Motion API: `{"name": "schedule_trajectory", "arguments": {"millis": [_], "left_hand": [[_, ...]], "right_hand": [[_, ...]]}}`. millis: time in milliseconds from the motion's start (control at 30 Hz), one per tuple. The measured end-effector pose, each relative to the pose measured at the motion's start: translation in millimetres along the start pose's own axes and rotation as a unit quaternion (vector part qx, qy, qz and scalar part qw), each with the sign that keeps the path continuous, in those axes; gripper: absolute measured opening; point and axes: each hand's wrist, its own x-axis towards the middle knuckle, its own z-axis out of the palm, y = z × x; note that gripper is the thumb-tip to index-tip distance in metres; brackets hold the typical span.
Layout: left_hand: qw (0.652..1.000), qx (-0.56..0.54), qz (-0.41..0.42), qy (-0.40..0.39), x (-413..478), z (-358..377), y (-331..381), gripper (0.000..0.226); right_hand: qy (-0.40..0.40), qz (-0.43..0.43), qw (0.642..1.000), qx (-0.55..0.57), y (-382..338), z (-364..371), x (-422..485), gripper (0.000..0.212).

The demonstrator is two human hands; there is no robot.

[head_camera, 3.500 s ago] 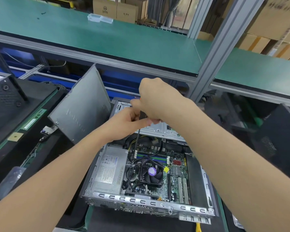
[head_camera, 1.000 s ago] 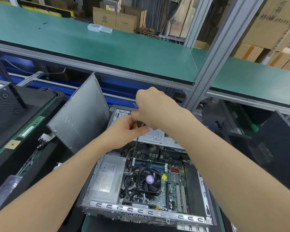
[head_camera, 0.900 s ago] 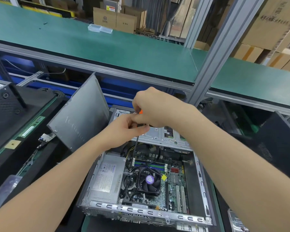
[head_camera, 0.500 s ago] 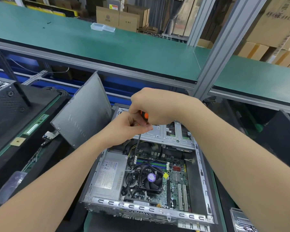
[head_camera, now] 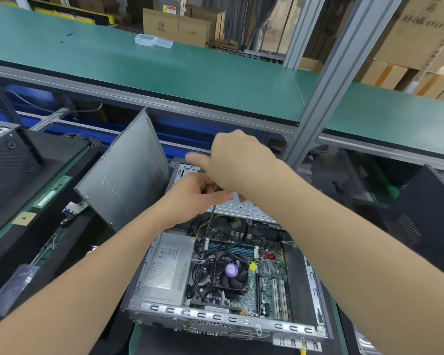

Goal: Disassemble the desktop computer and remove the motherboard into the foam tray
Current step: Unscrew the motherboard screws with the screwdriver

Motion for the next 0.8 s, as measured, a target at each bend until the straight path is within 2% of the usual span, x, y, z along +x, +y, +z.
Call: {"name": "schedule_trajectory", "arguments": {"millis": [100, 200, 267, 367, 467, 500, 533, 633, 800], "left_hand": [[0.999, 0.034, 0.007, 0.001, 0.3, -1.7, -0.9, 0.026], [0.999, 0.035, 0.032, -0.006, 1.2, -4.0, -0.7, 0.012], [0.999, 0.034, 0.024, -0.003, 2.3, -6.3, -1.3, 0.006], [1.000, 0.024, 0.003, 0.000, 4.5, -8.3, -3.4, 0.024], [0.999, 0.031, -0.015, 0.009, 4.8, -9.1, -1.8, 0.055], [0.999, 0.030, -0.018, 0.010, 4.0, -9.3, -1.3, 0.058], [1.000, 0.025, -0.017, 0.006, 2.9, -9.4, -0.6, 0.054], [1.000, -0.004, -0.013, -0.002, -0.5, -8.5, 1.7, 0.022], [1.000, -0.028, -0.007, -0.009, -0.6, -3.7, 0.2, 0.034]], "right_hand": [[-0.023, -0.043, 0.999, -0.001, 0.8, 1.0, 3.3, 0.048], [-0.035, -0.118, 0.992, -0.039, 3.4, -1.9, 5.9, 0.037], [-0.070, -0.179, 0.980, -0.050, 6.5, -8.9, 4.8, 0.022], [-0.130, -0.251, 0.957, -0.062, 12.0, -24.3, 4.1, 0.009], [-0.147, -0.290, 0.941, -0.091, 12.5, -31.1, 5.4, 0.012], [-0.147, -0.296, 0.939, -0.098, 12.1, -31.1, 5.4, 0.015], [-0.145, -0.302, 0.937, -0.102, 11.9, -29.8, 5.4, 0.019], [-0.127, -0.318, 0.932, -0.116, 11.9, -22.6, 5.6, 0.024], [-0.142, -0.317, 0.933, -0.096, 13.2, -20.8, 5.2, 0.019]]}}
